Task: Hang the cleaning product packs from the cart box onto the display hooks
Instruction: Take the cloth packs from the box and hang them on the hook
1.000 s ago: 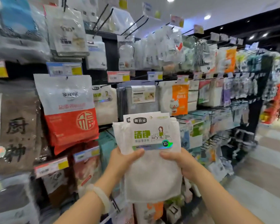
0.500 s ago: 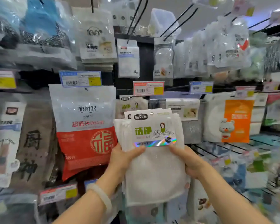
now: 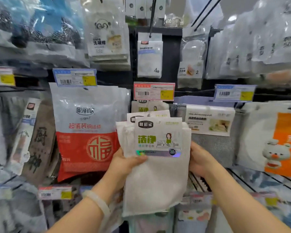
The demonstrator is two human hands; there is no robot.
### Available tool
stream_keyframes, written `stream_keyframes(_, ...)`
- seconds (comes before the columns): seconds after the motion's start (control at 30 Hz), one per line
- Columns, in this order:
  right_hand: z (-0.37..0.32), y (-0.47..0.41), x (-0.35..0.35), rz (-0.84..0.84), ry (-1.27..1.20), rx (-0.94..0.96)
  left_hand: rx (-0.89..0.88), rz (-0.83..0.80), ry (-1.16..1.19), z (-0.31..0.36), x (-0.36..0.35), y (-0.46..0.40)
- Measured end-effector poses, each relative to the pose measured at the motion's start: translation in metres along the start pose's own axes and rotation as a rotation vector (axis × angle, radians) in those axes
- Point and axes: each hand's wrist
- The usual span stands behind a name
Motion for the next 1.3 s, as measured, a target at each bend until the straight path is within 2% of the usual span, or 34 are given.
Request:
stream_keyframes(0.1, -0.003, -0.003, 0.003, -0.081, -0.035, -0.017, 0.008, 0.019, -0.03, -0.003, -0.002, 0.0)
stream_keyframes(0.3, -0.003, -0.006, 0.008, -0.066, 0.006, 0.031, 0.013, 0.017, -0.086, 0.0, -0.004, 0.003)
stream_keyframes(0.47, 0.001, -0.005, 0.008, -0.143, -0.114, 0.079, 0.005, 0.076, -0.086, -0.003, -0.001, 0.007)
stream_keyframes(0.57, 0.0, 0.001, -0.001, -0.219, 0.043, 0.181, 0.005, 0.095, -0.077, -0.005, 0.0, 0.009)
stream_keyframes(0.63, 0.0, -0.001, -0.005, -0.096, 0.16, 0.223, -0.001, 0.102, -0.071, -0.004, -0.003, 0.009)
stream_keyframes(0.73, 0.002, -0.005, -0.008, 0.073, 0.18, 0.293, -0.009, 0.096, -0.065, 0.0, -0.008, 0.009)
stream_keyframes(1.03, 0.007, -0.003, -0.013, 0.132, 0.176, 0.417, -0.017, 0.077, -0.022, 0.002, -0.007, 0.009)
stream_keyframes(1.13, 0.006, -0.003, -0.014, 0.146, 0.173, 0.45, -0.005, 0.087, 0.071, 0.005, -0.004, 0.008)
stream_keyframes(1.3, 0.005, -0.004, -0.013, 0.157, 0.119, 0.409, 0.003, 0.147, 0.099, 0.012, -0.002, 0.009)
Point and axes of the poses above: each hand's wrist, its own y-axis away from the middle knuckle, its own x-axis out of the back of the hand, z = x × y, and after that the axes turned 3 degrees about -z, right-handed
